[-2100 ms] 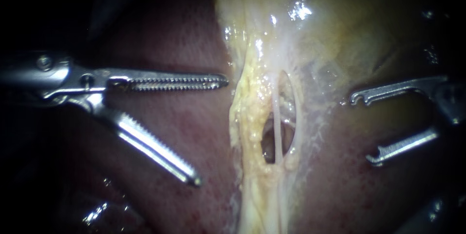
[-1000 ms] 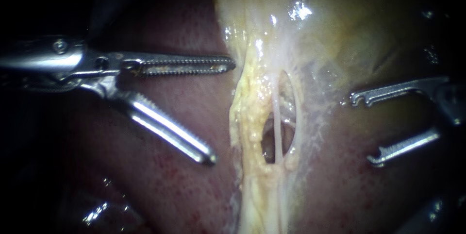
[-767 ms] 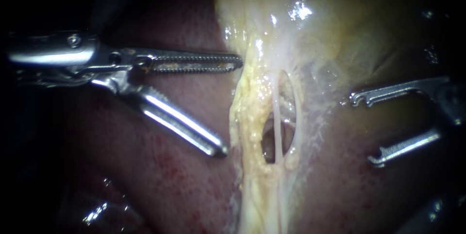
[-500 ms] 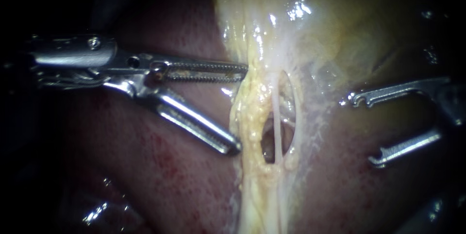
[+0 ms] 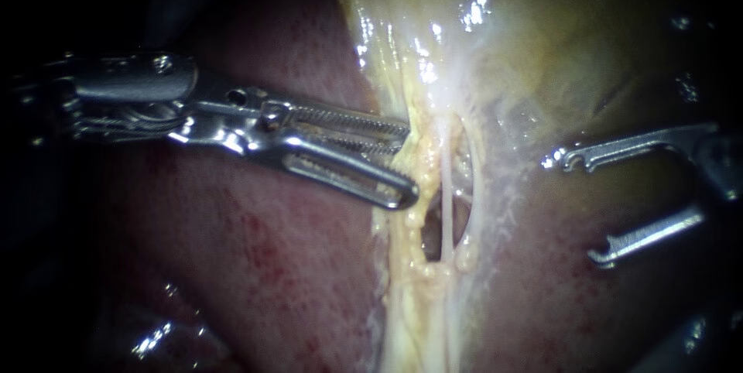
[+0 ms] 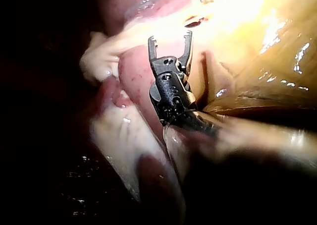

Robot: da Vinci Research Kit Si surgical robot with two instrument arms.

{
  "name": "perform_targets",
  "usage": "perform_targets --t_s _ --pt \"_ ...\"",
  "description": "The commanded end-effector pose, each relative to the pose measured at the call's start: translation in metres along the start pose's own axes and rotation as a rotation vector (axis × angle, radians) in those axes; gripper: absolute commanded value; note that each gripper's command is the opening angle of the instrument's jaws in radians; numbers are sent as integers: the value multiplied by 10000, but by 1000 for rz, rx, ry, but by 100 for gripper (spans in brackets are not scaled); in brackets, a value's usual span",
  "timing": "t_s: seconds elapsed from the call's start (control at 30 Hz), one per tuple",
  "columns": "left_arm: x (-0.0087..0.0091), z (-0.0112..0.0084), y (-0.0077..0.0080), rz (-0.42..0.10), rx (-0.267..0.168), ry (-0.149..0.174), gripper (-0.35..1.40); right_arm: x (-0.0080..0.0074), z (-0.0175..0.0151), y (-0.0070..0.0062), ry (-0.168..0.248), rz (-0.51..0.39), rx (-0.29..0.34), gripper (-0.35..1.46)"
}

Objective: Grabbing gallbladder

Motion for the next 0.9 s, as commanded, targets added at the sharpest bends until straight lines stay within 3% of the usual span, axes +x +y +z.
perform_targets --t_s 0.03,0.1,0.9 --pt "1 1 1 1 0 2 -22 0 0 0 0 0 0 58" --pt "1 0 2 1 -4 4 -35 0 0 0 0 0 0 58" --pt "2 -7 1 -7 -15 9 -35 0 0 0 0 0 0 58"
